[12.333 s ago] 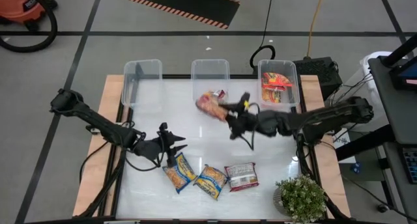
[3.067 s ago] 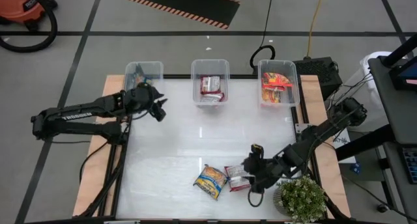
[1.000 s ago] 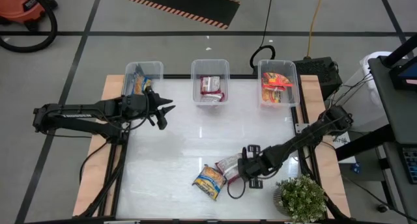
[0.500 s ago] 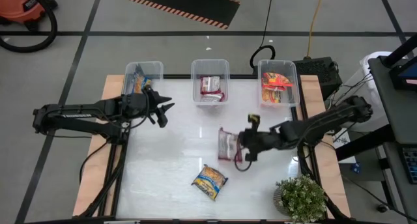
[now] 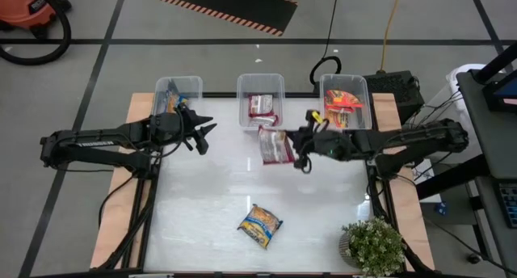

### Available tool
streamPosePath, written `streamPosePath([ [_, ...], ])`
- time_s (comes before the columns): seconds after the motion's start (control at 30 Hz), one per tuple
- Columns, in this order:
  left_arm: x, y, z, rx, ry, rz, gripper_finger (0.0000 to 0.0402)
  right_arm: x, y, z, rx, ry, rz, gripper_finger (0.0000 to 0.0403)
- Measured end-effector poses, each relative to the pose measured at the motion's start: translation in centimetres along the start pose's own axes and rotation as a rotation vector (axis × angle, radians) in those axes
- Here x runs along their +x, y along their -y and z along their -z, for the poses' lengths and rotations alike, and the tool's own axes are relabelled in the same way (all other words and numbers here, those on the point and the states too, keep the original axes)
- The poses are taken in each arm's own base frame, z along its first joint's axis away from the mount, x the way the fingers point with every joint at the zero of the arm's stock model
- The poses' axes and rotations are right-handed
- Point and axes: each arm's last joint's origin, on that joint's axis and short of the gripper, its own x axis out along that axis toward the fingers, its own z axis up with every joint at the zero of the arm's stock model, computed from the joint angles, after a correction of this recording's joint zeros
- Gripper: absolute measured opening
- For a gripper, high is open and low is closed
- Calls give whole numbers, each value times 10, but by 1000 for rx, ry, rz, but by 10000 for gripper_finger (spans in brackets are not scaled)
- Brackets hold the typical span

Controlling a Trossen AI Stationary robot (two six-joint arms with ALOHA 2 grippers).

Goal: Sort Maruchan noodles
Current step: Put the red noodle pack into the middle transparent bin

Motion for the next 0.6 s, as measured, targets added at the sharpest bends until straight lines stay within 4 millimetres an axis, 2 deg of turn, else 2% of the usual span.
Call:
streamPosePath([
  [0.27, 2, 1, 0, -1, 0, 0, 124, 17, 39, -1, -37, 61, 162, 0],
  [0.47, 8, 4, -4, 2, 33, 12, 124, 31, 69, 7, -4, 165, 89, 0],
  [0.6, 18, 9, -7, 20, 65, 42, 124, 41, 87, 14, 13, 195, 110, 0],
])
